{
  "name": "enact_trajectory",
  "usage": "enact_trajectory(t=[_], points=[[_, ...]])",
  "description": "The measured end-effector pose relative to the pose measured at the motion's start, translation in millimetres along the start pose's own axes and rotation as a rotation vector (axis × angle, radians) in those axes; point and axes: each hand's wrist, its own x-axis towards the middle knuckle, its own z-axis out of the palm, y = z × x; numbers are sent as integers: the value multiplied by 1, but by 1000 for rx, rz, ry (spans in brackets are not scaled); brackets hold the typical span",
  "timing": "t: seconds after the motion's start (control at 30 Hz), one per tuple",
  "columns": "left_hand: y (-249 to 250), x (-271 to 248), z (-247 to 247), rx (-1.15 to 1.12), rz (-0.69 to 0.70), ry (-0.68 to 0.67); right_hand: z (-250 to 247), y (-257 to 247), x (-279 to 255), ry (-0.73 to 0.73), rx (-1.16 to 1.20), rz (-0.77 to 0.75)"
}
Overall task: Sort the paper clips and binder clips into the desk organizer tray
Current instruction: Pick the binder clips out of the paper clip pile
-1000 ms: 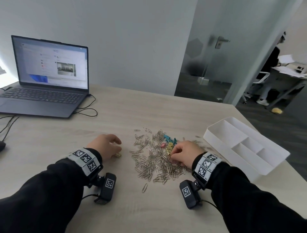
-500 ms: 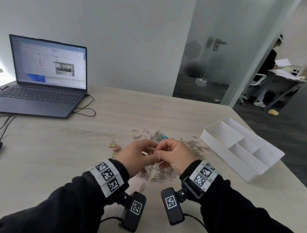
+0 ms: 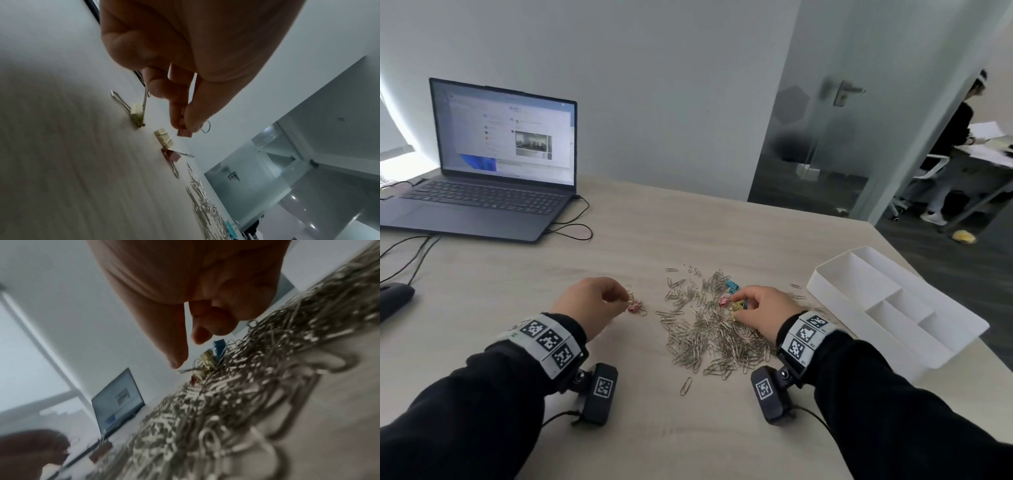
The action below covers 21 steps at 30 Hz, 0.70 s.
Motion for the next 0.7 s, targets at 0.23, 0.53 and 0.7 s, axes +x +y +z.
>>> enact_trajectory(t=[0.23,0.53,0.7], points=[[1,0,-1,42,13,35,3,-10,11,-38,-193,-3],[32,-15,15,-138,82,-27,-3,-9,4,-93,-243,-29],[47,-23,29,-286,74,-124,-7,-5,-3,-44,-164,-12]])
